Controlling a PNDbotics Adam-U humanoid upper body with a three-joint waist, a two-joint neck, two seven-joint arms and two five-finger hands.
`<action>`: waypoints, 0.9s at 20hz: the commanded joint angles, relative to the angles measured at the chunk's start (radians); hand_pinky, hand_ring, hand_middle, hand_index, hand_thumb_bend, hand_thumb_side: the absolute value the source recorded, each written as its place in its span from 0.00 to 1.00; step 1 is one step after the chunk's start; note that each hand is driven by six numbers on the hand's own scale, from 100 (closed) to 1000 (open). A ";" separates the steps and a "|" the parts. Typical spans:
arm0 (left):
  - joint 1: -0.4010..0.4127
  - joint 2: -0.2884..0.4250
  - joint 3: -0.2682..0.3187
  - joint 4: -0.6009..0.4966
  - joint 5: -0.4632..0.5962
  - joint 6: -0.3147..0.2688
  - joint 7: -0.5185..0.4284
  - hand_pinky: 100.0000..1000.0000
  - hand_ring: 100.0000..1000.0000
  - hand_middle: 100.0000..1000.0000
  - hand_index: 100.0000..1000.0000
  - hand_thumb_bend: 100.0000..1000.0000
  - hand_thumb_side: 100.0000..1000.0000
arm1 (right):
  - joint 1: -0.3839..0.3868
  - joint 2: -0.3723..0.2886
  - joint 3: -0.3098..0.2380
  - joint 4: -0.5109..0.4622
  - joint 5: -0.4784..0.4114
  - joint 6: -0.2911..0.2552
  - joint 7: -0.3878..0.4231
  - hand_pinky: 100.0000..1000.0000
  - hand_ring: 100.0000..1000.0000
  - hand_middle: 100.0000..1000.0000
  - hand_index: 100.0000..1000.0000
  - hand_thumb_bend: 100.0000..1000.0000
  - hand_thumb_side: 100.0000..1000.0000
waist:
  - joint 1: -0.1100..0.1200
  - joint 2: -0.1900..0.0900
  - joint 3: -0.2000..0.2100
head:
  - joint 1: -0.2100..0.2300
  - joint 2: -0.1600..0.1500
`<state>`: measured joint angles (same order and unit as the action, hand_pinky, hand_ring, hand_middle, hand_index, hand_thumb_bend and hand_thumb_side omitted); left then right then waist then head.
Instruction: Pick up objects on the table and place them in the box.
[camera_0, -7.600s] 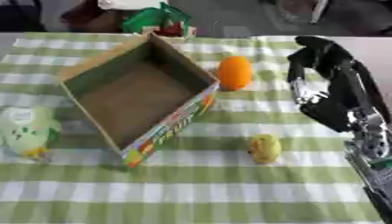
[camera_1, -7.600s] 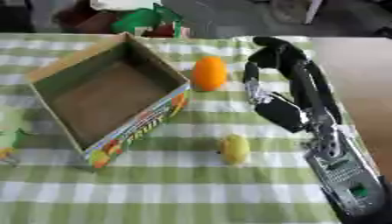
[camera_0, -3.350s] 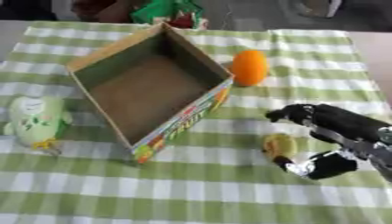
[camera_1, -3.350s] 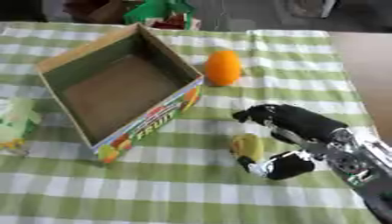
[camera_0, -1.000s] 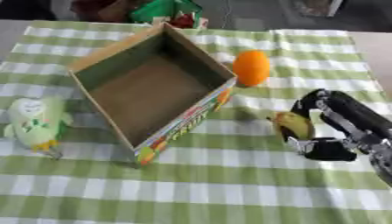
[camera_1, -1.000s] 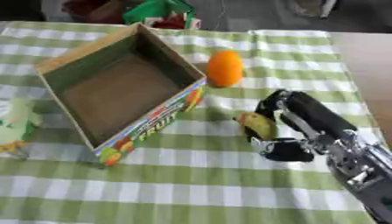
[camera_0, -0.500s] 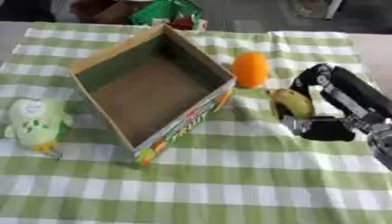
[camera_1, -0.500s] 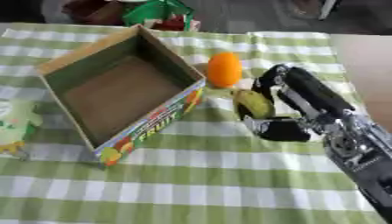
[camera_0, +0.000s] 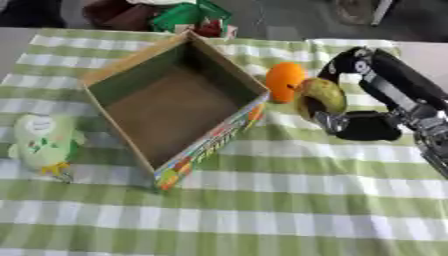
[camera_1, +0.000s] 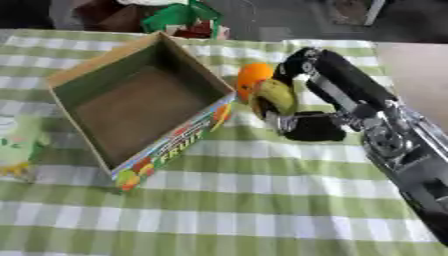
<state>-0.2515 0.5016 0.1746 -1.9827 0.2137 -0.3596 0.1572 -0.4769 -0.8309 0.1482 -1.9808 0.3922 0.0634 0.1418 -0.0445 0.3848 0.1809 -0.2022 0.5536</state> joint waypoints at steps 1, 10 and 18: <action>-0.008 0.020 0.003 -0.017 0.008 -0.002 -0.005 0.40 0.58 0.62 0.71 0.00 0.79 | -0.054 -0.024 0.003 -0.019 -0.019 0.004 0.018 0.66 0.64 0.28 0.54 0.00 0.24 | 0.003 -0.027 0.002 | -0.005 -0.001; -0.010 0.018 -0.009 -0.017 0.015 0.001 -0.015 0.40 0.58 0.61 0.71 0.00 0.79 | -0.176 0.004 0.052 -0.019 -0.018 0.043 0.054 0.66 0.64 0.28 0.54 0.00 0.23 | 0.003 -0.036 0.025 | -0.029 0.008; -0.013 0.020 -0.010 -0.017 0.020 -0.002 -0.019 0.40 0.58 0.61 0.71 0.00 0.78 | -0.356 0.127 0.139 0.006 0.014 0.149 0.160 0.67 0.65 0.28 0.54 0.00 0.22 | 0.005 -0.033 0.035 | -0.038 0.001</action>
<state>-0.2557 0.5011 0.1580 -1.9827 0.2296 -0.3603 0.1406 -0.8126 -0.7061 0.2866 -1.9734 0.3970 0.1989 0.2864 -0.0449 0.3709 0.2142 -0.2393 0.5614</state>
